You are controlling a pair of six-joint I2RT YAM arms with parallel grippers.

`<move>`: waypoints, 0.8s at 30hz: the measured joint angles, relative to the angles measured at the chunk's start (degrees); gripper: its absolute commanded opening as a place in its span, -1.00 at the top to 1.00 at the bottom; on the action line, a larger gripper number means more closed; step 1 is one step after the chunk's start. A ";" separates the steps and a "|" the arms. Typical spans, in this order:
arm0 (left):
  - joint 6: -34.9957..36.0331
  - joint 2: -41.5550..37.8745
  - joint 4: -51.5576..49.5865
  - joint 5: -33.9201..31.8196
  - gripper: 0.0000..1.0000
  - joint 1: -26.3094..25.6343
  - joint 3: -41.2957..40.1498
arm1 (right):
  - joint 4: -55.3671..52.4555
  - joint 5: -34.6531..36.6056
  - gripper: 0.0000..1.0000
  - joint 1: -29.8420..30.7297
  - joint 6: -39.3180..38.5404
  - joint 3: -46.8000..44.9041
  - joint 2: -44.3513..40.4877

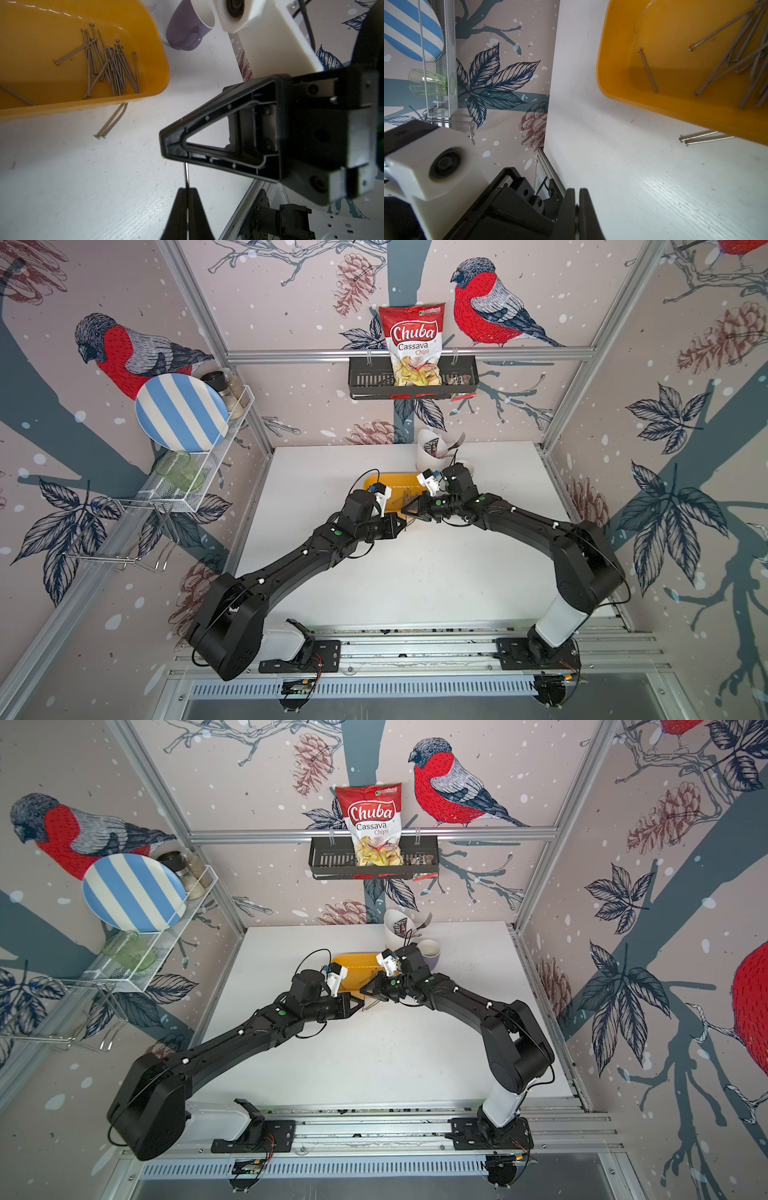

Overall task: Put the nails on the desktop into the storage box
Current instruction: Pick up the nail from the center of the board, then place the nail in the storage box.

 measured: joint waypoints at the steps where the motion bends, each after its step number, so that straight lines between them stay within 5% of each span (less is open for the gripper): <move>1: 0.04 0.17 -0.13 -0.02 0.43 0.00 0.31 | -0.24 -0.04 1.00 0.02 0.00 0.26 0.00; 7: 1.95 -0.44 -1.84 -0.61 -0.42 1.25 2.82 | -3.50 0.68 1.00 -1.64 -0.81 3.23 0.92; 14: 3.43 -4.87 -5.92 -1.62 -0.90 4.68 1.90 | -12.11 4.94 1.00 -4.72 -3.87 12.24 6.73; 24: 7.65 -5.40 -13.62 -1.42 -0.91 10.67 1.46 | -29.14 16.90 1.00 -5.03 -12.24 44.35 27.23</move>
